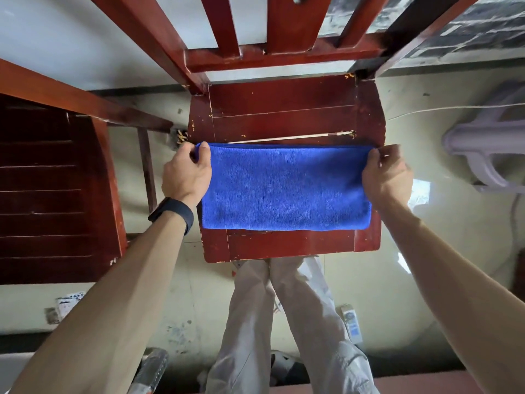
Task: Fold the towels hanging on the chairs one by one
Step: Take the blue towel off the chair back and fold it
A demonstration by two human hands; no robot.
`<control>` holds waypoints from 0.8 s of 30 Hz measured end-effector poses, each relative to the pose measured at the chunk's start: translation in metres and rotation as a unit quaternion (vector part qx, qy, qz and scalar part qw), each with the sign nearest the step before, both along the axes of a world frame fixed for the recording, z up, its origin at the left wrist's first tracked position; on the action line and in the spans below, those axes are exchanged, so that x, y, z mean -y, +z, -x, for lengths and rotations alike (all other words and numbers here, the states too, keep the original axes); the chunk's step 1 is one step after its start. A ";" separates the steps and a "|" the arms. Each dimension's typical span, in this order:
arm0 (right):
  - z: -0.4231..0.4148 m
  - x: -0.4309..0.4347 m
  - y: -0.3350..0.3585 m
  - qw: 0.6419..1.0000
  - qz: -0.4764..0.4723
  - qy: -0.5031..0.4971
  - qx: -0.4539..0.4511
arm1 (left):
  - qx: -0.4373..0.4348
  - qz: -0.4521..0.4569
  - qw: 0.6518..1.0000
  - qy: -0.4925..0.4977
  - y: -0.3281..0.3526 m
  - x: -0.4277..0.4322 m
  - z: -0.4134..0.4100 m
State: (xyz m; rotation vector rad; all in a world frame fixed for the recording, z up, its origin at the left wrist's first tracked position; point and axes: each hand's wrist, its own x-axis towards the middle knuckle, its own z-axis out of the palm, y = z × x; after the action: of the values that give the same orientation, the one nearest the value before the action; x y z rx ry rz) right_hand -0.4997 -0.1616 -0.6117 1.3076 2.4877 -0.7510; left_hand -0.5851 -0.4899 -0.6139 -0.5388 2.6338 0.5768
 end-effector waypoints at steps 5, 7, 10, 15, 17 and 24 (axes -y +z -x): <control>-0.023 0.029 0.001 0.990 -0.113 -0.071 -0.054 | -0.180 0.110 0.964 -0.164 0.010 -0.010 -0.029; -0.042 0.059 0.007 0.985 -0.142 0.055 -0.085 | -0.196 0.083 0.930 -0.299 0.006 -0.023 -0.059; -0.061 0.099 -0.001 0.937 -0.128 0.310 -0.095 | -0.138 0.055 0.888 -0.436 -0.009 -0.041 -0.088; -0.042 0.069 -0.036 0.915 -0.165 0.367 -0.029 | -0.116 0.097 0.899 -0.412 -0.038 -0.025 -0.059; -0.041 0.055 -0.042 0.921 -0.169 0.350 -0.026 | -0.127 0.100 0.895 -0.417 -0.042 -0.021 -0.054; -0.074 0.049 -0.023 0.944 -0.146 0.295 0.038 | -0.125 0.092 0.876 -0.457 -0.034 -0.022 -0.036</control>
State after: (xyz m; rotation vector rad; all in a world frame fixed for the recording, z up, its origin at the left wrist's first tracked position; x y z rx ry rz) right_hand -0.4258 -0.2110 -0.6350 0.5669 2.7726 -0.1931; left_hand -0.5491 -0.4681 -0.6481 0.7811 2.7725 0.0831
